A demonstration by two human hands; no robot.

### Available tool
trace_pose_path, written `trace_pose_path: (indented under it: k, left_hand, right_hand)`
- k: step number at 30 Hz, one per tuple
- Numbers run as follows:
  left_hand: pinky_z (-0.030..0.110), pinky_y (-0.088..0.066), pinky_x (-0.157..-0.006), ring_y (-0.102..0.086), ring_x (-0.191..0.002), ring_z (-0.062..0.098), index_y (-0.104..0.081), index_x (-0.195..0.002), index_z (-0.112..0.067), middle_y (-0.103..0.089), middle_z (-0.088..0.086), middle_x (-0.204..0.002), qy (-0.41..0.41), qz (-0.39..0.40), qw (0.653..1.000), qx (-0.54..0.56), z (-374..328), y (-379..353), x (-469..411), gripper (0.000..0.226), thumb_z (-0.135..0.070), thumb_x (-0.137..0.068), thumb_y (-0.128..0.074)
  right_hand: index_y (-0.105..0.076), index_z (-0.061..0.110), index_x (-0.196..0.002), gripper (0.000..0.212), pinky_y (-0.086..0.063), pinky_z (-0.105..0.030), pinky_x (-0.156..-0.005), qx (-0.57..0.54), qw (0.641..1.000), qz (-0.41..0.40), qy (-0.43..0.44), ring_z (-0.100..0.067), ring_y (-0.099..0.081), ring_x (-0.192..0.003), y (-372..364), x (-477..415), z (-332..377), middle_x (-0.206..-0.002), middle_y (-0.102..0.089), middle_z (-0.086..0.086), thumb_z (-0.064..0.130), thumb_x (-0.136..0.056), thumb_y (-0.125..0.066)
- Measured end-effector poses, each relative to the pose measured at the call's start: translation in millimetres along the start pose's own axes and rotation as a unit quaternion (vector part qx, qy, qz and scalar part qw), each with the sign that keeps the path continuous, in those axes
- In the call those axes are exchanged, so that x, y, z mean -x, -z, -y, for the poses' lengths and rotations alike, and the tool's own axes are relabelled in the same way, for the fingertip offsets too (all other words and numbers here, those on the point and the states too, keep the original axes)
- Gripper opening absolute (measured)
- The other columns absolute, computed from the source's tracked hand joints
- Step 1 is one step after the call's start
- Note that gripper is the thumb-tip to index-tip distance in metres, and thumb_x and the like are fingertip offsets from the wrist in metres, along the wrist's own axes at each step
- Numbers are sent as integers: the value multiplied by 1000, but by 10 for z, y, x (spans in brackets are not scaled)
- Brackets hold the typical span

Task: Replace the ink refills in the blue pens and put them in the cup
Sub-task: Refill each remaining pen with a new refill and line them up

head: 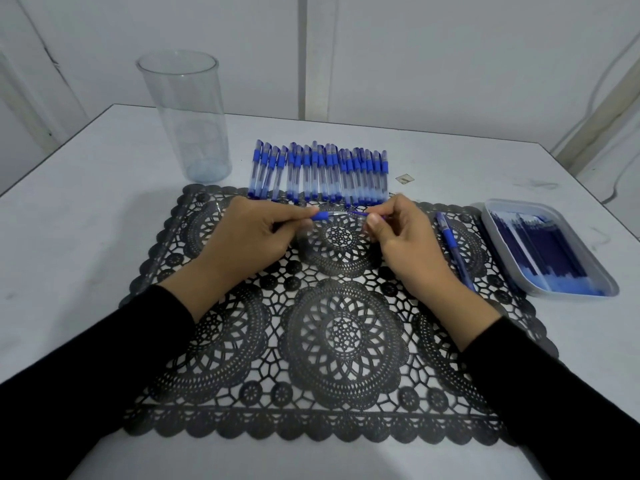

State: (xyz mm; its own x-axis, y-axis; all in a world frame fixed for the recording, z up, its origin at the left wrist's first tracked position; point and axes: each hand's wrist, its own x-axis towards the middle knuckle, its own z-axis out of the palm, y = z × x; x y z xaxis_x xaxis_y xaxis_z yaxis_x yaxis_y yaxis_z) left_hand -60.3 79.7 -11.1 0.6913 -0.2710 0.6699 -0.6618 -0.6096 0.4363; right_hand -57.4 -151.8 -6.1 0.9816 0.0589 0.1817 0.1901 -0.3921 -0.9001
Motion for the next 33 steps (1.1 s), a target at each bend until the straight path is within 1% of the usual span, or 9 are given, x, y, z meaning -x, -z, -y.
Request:
trace_pose_path:
  k: [2, 5, 7, 10, 15, 21, 26, 30, 33]
  left_hand:
    - [30, -47, -43, -57, -42, 14, -69, -114, -17, -77, 0, -81, 7, -11, 1000, -5, 7, -5, -11, 29, -12, -86, -75]
    - [36, -56, -54, -66, -54, 18, -69, -115, -19, -77, 1, -83, 30, -21, 999, -11, 24, -8, -18, 30, -15, -86, -76]
    - [39, -58, -63, -70, -63, 24, -70, -114, -20, -77, 1, -84, 58, -42, 997, 11, 19, -15, -20, 29, -16, -86, -76]
    - [33, -57, -68, -70, -66, 26, -69, -114, -21, -76, -4, -86, 87, -67, 994, 29, -5, -21, -41, 29, -17, -86, -76]
    - [20, -57, -76, -72, -77, 13, -73, -112, -14, -70, -15, -95, 82, -63, 994, 20, -23, -10, -59, 26, -16, -86, -76]
    - [29, -58, -77, -73, -80, 14, -74, -113, -13, -69, -14, -100, 61, -59, 996, 11, -61, -1, -71, 26, -15, -87, -76]
    - [43, -59, -62, -72, -68, 20, -70, -117, -18, -76, -4, -94, 58, -25, 998, 21, -98, -39, -50, 30, -21, -88, -74]
    - [41, -59, -63, -72, -72, 15, -69, -116, -19, -75, -6, -95, 62, -23, 996, 53, -119, -55, -54, 30, -20, -87, -75]
    - [41, -58, -58, -71, -65, 17, -68, -115, -19, -76, -3, -93, 57, -24, 996, 69, -146, -48, -56, 29, -20, -87, -74]
  right_hand:
    - [-60, 22, -91, 5, -53, -35, -79, 5, 1000, -24, 14, -25, -61, -87, -23, -12, -2, -90, -65, -5, 19, -95, -61]
    - [-62, 19, -91, 4, -45, -11, -67, 42, 997, -34, 50, -4, -59, -76, -45, -16, 19, -88, -64, 7, 18, -92, -66]
    - [-62, 19, -89, 7, -44, -9, -68, 62, 996, -29, 56, 5, -57, -74, -40, -38, 37, -88, -63, 13, 16, -89, -69]
    - [-61, 22, -89, 16, -48, -17, -78, 78, 996, -4, 46, -1, -60, -86, -17, -103, 44, -90, -64, 12, 12, -85, -73]
    - [-64, 15, -97, 20, -42, -2, -72, 78, 995, 43, 55, 1, -60, -86, -58, -140, 68, -94, -67, 10, 9, -82, -76]
    - [-67, 20, -101, 22, -44, -8, -81, 72, 995, 48, 53, 1, -61, -96, -19, -151, 37, -102, -68, 13, 13, -83, -75]
    - [-70, 27, -108, 22, -47, -18, -84, 55, 997, 34, 47, 2, -59, -100, 75, -87, 68, -107, -68, 17, 22, -86, -73]
    - [-72, 25, -108, 21, -48, -12, -67, 7, 996, 16, 85, 1, -62, -78, 56, -27, 159, -93, -72, 11, 28, -87, -71]
    - [-74, 19, -96, 12, -40, -10, -53, -8, 995, 11, 96, 1, -52, -55, 15, -18, 210, -72, -66, 10, 27, -89, -70]
